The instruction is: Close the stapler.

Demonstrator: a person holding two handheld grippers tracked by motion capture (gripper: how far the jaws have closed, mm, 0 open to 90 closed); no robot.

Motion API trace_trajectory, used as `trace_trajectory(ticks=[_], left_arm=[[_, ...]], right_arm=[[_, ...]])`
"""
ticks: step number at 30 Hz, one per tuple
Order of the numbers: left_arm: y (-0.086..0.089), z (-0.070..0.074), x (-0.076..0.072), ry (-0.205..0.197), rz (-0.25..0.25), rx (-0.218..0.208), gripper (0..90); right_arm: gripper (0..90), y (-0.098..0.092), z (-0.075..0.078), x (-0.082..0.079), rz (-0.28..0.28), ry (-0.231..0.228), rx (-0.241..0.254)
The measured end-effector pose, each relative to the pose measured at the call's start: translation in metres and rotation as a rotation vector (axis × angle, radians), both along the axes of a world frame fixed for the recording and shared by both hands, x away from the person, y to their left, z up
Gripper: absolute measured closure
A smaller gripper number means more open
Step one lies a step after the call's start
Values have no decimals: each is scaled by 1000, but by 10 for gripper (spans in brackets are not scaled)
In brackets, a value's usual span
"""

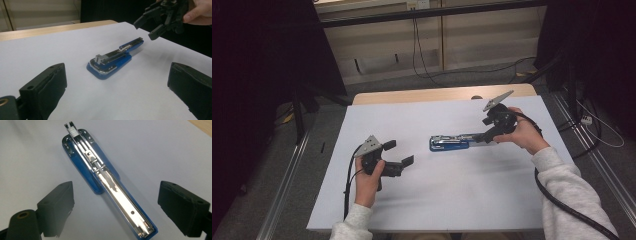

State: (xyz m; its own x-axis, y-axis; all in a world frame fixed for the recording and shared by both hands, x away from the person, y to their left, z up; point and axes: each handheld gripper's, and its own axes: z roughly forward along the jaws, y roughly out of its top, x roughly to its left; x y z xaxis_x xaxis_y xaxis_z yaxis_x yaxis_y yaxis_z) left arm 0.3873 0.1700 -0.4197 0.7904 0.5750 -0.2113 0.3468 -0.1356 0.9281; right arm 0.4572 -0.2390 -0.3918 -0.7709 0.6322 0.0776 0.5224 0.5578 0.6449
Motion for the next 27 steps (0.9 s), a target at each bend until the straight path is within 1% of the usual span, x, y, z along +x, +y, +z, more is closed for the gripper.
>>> trace_trajectory(ticks=[2,3,4,5,6,7,8,9,11,12,13,14,15,16,17,19,20,21,23,24,25,26,27], left_arm=[[-3,-1,3,-7,2,1,23],[-5,-2,5,-3,-4,3,24],[-7,-3,7,3,-3,17,26],[-9,-4,9,5,9,30,26],[-11,-5,11,6,16,36,30],[-12,-6,13,12,20,41,31],[-14,-7,15,17,24,44,31],[-15,-8,18,19,25,44,31],[-18,-10,23,23,35,52,34],[-19,-10,25,26,50,47,37],[-19,-10,28,40,45,52,37],[-21,-10,30,43,61,59,37],[-22,-10,32,46,75,64,37],[-23,-11,34,49,73,69,40],[-25,-12,36,59,80,76,41],[-29,-14,40,62,85,89,44],[-31,-14,42,68,83,113,72],[-33,-15,44,73,87,128,72],[-36,-17,47,84,87,120,134],[-38,-17,48,83,93,134,170],[-40,-18,49,85,111,148,170],[-41,-19,51,96,121,140,226],[-42,-20,53,99,112,136,226]], right_arm=[[138,-1,-1,-1,-5,0,2],[138,-3,-2,-2,-5,-3,6],[138,-6,-4,-5,-23,-3,9],[138,-6,-4,-5,-23,-3,9],[138,-10,-6,-8,-26,-14,6],[139,-12,-7,-10,-38,-18,12],[139,-15,-8,-11,-53,-24,23],[139,-15,-8,-11,-53,-24,23],[139,-20,-11,-13,-65,-23,38],[140,-26,-10,-15,-89,-39,26],[140,-26,-10,-15,-89,-39,26],[141,-29,-10,-17,-98,-47,35],[145,-32,-11,-18,-110,-43,55],[150,-35,-11,-19,-125,-41,64],[177,-39,-12,-21,-143,-42,64],[188,-41,-13,-21,-145,-38,66],[214,-44,-13,-24,-154,-50,57],[246,-44,-13,-24,-154,-50,57],[281,-50,-13,-25,-175,-56,75],[310,-52,-14,-25,-188,-53,77],[310,-52,-14,-25,-188,-53,77],[341,-55,-15,-25,-188,-64,75],[341,-55,-15,-25,-188,-64,75]])
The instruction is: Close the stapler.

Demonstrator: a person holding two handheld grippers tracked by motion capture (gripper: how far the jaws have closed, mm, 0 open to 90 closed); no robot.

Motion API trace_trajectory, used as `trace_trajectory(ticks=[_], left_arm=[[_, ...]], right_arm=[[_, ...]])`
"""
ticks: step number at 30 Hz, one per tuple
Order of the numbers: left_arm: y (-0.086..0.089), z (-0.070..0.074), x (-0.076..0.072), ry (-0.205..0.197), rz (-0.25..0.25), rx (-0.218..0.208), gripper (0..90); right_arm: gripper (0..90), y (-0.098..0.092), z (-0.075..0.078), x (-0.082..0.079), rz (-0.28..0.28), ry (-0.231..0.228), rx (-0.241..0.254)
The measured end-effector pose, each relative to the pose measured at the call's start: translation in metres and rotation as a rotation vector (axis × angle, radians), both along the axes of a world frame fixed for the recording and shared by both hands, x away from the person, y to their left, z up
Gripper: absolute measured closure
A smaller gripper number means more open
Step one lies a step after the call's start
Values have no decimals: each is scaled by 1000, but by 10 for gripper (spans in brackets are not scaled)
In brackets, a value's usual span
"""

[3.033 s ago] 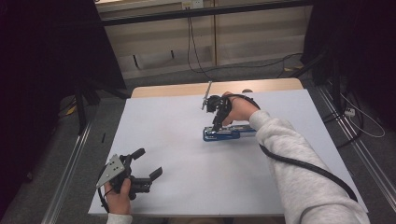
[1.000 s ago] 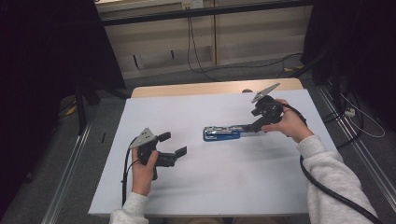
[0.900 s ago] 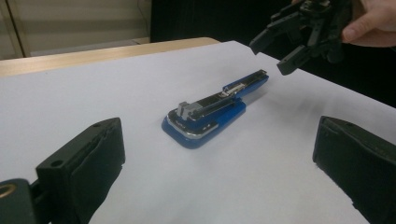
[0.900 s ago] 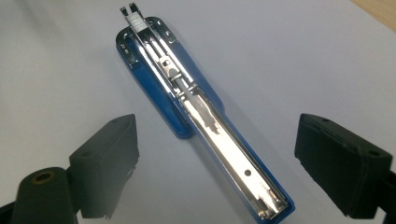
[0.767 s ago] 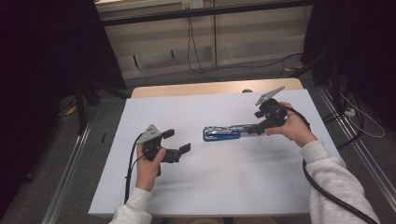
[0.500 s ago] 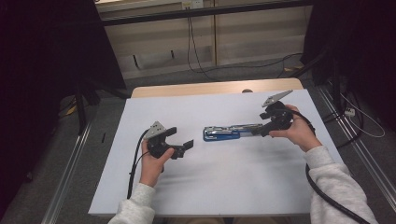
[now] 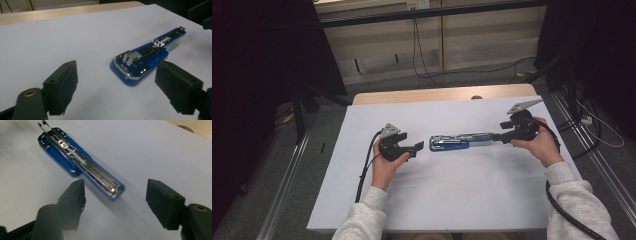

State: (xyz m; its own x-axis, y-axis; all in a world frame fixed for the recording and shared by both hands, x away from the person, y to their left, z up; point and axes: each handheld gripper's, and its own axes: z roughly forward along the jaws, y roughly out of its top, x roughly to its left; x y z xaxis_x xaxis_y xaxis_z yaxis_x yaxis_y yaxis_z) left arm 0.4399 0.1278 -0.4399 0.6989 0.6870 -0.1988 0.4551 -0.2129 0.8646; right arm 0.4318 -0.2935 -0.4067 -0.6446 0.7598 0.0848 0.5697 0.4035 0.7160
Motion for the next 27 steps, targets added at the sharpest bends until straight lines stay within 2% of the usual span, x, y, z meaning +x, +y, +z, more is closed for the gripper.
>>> trace_trajectory(ticks=[1,2,3,4,5,6,7,8,13,14,17,19,22,25,27], left_arm=[[-2,-1,1,-6,4,24,306],[-3,-1,3,-11,10,49,349],[-4,-1,4,-10,7,45,377],[-6,-2,5,-13,11,49,500],[-7,-1,6,-17,22,70,500],[-9,-2,7,-20,18,73,608],[-11,-2,8,-11,11,74,648],[-13,-2,9,-4,12,91,648],[-23,-7,12,38,-6,151,819],[-24,-9,12,57,-10,144,843],[-27,-13,13,75,-16,162,891],[-28,-15,14,78,-21,189,896],[-32,-18,15,92,-20,197,900],[-37,-21,16,107,-31,220,900],[-38,-23,16,102,-36,241,900]], right_arm=[[360,-1,-1,0,-6,-1,7],[395,-2,-1,0,-8,5,6],[426,-3,-2,-1,-8,6,-1],[507,-5,-4,-2,-25,16,-11],[507,-5,-4,-2,-25,16,-11],[563,-6,-6,-3,-33,27,-20],[612,-7,-7,-3,-43,31,-32],[612,-7,-7,-3,-43,31,-32],[790,-10,-13,-4,-42,45,-67],[821,-10,-14,-4,-53,49,-64],[900,-9,-19,-3,-70,47,-63],[900,-7,-21,-3,-66,54,-70],[900,-2,-28,-1,-58,70,-93],[900,4,-35,2,-55,90,-119],[900,6,-37,2,-56,94,-118]])
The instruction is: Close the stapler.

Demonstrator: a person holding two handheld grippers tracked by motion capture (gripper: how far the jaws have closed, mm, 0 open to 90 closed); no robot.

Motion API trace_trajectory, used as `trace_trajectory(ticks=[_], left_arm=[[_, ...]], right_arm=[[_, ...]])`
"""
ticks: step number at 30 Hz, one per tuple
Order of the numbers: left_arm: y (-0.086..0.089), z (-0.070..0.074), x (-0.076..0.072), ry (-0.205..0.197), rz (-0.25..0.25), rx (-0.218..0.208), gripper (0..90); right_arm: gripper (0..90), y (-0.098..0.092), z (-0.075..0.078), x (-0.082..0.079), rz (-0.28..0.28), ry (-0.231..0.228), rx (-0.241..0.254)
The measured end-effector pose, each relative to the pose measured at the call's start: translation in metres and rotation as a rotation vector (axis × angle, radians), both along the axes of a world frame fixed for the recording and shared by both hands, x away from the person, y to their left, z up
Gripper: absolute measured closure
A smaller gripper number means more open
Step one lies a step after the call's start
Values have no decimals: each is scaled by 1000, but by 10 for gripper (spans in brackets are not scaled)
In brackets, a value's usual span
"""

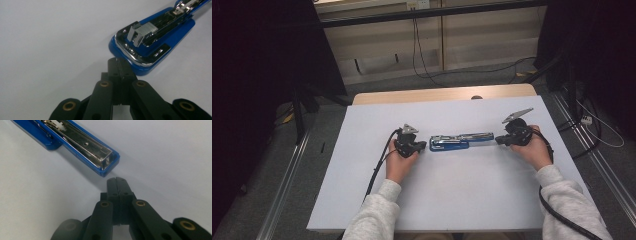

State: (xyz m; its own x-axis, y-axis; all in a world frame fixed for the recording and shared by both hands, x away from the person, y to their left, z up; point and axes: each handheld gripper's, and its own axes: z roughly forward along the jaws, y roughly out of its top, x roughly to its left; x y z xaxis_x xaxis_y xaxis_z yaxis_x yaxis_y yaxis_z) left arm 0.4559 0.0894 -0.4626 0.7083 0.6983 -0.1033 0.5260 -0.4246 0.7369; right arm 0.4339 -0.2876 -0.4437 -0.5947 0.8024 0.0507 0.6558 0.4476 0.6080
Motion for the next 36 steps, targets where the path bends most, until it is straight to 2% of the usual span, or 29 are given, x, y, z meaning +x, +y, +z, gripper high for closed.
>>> trace_trajectory(ticks=[2,5,7,12,15,20,21,23,24,32,36], left_arm=[[1,0,1,14,6,-12,900],[1,0,1,20,13,-20,900],[-1,-1,1,14,-4,-27,900],[-5,-2,2,22,-5,-41,896],[-8,-2,2,13,-16,-36,898],[-8,-2,2,23,-12,-35,900],[-8,-2,2,17,-16,-27,900],[-9,-1,2,18,-13,-26,900],[-9,-2,2,16,-16,-26,900],[-9,-2,2,11,-16,-27,900],[-8,-2,2,14,-14,-38,893]], right_arm=[[900,3,-3,1,8,4,-13],[900,6,-4,3,16,3,0],[900,6,-4,3,9,-1,3],[900,7,-4,2,13,1,7],[900,6,-4,3,15,-1,8],[900,8,-2,2,21,-4,11],[900,8,0,2,30,-18,21],[900,9,1,2,27,-16,28],[900,9,3,2,28,-30,42],[900,13,10,1,50,-57,84],[867,15,10,0,50,-55,81]])
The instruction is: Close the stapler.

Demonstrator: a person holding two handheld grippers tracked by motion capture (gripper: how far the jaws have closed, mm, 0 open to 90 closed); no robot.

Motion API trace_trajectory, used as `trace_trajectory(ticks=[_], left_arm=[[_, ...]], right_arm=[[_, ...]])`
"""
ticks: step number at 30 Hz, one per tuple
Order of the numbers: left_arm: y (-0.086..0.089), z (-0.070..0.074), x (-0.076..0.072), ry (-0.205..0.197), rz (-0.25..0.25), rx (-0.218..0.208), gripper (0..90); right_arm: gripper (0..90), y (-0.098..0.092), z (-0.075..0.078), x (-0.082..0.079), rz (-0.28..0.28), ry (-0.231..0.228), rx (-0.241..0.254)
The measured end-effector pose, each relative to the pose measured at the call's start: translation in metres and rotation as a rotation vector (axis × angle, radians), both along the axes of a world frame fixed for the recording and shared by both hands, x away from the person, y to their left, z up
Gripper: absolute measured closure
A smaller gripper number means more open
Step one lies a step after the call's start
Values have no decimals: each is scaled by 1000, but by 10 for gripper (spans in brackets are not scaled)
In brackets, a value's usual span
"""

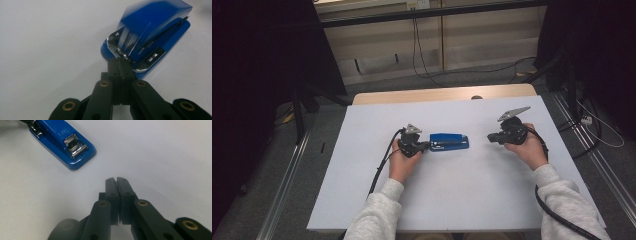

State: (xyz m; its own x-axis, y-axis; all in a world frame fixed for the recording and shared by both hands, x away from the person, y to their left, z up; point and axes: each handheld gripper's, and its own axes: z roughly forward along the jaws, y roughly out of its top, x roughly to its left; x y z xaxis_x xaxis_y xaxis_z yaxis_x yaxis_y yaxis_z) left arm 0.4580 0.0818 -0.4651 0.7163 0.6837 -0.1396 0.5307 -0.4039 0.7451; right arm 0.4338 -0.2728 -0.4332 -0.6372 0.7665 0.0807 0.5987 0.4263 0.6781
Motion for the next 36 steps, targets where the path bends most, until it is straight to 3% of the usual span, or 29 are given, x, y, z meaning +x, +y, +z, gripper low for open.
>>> trace_trajectory(ticks=[5,7,8,9,10,12,19,22,23,27,36], left_arm=[[5,5,-1,-4,14,0,777],[10,8,-2,-5,29,-15,634],[14,10,-4,8,27,-30,567],[16,11,-5,1,37,-27,567],[19,13,-7,-10,40,-23,486],[25,17,-11,1,23,-72,463],[41,32,-23,-28,-18,-132,265],[46,33,-27,-25,-22,-129,232],[48,33,-29,-23,-14,-127,184],[56,34,-34,-11,-13,-128,143],[75,41,-47,-43,-4,-128,100]], right_arm=[[746,-1,1,-4,0,4,36],[698,-2,3,-6,-16,-4,52],[592,-5,4,-10,-40,-5,100],[592,-5,4,-10,-40,-5,100],[592,-6,5,-11,-38,-1,114],[510,-6,5,-16,-27,-7,105],[271,-2,6,-31,-33,-15,123],[235,-1,6,-35,-30,-19,112],[190,0,6,-39,-26,-23,105],[172,-2,5,-45,-30,-18,119],[134,-6,6,-62,-22,-27,103]])
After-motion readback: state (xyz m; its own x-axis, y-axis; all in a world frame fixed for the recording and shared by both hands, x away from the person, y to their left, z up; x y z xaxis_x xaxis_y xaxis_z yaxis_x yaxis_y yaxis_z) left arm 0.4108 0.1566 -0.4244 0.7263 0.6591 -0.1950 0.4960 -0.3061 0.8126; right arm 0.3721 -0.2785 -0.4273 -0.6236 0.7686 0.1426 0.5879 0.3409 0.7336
